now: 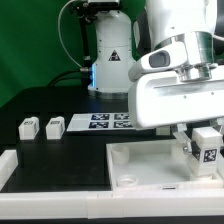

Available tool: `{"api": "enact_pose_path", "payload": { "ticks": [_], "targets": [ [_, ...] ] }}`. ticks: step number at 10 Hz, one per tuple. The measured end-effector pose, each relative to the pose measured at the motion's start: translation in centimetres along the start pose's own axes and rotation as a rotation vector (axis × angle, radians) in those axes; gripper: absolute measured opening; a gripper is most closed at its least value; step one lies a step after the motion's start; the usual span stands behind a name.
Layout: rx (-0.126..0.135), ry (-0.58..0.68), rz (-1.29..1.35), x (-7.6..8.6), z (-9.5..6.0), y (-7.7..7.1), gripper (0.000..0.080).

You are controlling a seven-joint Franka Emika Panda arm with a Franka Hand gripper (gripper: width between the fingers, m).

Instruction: Assemble one leg

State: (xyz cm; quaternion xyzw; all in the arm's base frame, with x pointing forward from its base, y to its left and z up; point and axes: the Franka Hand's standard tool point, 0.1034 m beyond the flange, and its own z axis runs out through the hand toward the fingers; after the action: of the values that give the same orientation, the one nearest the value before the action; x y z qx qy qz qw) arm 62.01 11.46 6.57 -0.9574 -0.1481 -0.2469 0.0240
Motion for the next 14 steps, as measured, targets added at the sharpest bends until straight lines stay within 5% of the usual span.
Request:
{"api": "enact_pose_path", "payload": {
  "ticks": [4, 6, 14],
  "targets": [
    [-0.002, 0.008, 0.000, -0.04, 0.06, -0.02, 0.0290],
    [-0.002, 0.008, 0.000, -0.04, 0.06, -0.02, 0.0590],
    [0.003, -0.016, -0.001, 0.65, -0.64, 0.08, 0.0648]
  ]
}}
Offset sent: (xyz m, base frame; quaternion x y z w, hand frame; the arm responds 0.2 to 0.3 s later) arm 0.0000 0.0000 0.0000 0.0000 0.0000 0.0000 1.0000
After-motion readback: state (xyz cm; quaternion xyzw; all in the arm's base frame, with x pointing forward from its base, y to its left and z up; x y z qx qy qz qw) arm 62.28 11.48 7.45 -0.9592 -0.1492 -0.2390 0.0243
